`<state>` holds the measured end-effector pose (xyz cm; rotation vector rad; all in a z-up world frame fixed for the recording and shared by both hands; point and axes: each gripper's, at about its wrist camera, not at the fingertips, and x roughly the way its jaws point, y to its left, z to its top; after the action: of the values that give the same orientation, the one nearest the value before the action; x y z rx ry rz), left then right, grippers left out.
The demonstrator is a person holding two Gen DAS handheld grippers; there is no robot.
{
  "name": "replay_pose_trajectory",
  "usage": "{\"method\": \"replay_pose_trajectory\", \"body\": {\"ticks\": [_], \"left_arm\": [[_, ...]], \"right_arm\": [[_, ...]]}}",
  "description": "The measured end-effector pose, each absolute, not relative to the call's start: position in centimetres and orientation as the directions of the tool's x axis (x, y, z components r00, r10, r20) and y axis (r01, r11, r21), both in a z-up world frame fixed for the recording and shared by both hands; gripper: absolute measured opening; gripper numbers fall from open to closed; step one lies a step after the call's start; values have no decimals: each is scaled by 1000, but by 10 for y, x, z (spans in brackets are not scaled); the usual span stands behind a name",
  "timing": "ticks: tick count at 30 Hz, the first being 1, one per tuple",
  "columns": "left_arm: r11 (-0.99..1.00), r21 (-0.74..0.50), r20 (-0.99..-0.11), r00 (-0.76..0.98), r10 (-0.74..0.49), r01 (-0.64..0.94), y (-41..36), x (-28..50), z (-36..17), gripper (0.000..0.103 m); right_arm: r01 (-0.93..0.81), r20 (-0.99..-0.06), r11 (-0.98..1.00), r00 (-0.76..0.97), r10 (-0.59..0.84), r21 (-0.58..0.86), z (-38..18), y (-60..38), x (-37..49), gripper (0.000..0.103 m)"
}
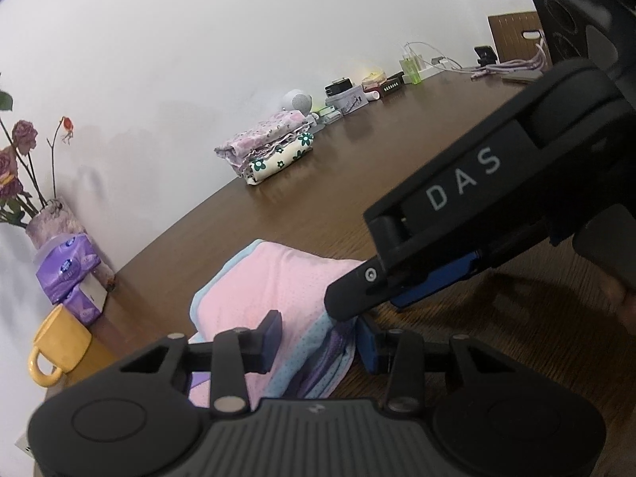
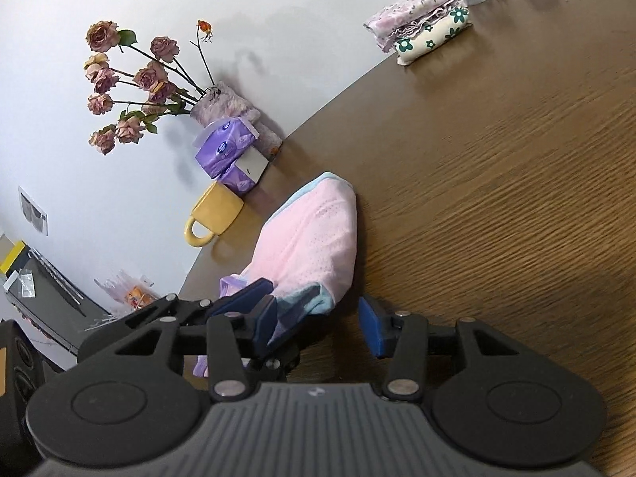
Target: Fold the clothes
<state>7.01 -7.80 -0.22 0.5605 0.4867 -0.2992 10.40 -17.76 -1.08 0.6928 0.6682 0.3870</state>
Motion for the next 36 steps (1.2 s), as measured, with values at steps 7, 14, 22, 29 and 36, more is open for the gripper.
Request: {"method": "replay_pose_trajectory", "body": {"ticks": [7, 14, 22, 29, 36], "left_arm": [[831, 389, -524, 838, -156, 398, -73, 73, 0, 40], [830, 379, -525, 834, -171, 409, -73, 73, -1, 40], [840, 352, -523, 831, -189, 413, -70, 72, 0, 40], [855, 311, -529, 823, -207, 415, -66, 73, 2, 40], [863, 288, -535, 817, -215, 416, -63, 74, 3, 40]], "right_arm": [[-83, -439, 707, 732, 522, 702, -12, -177, 106, 47], [-63, -429, 686, 738, 521, 725, -14, -172, 107, 47], [-48, -425, 676, 744, 515, 735, -15, -164, 112, 46], [-44, -424, 675, 747, 512, 737, -14, -159, 116, 46], [-48, -424, 678, 748, 511, 733, -14, -158, 116, 46]]}}
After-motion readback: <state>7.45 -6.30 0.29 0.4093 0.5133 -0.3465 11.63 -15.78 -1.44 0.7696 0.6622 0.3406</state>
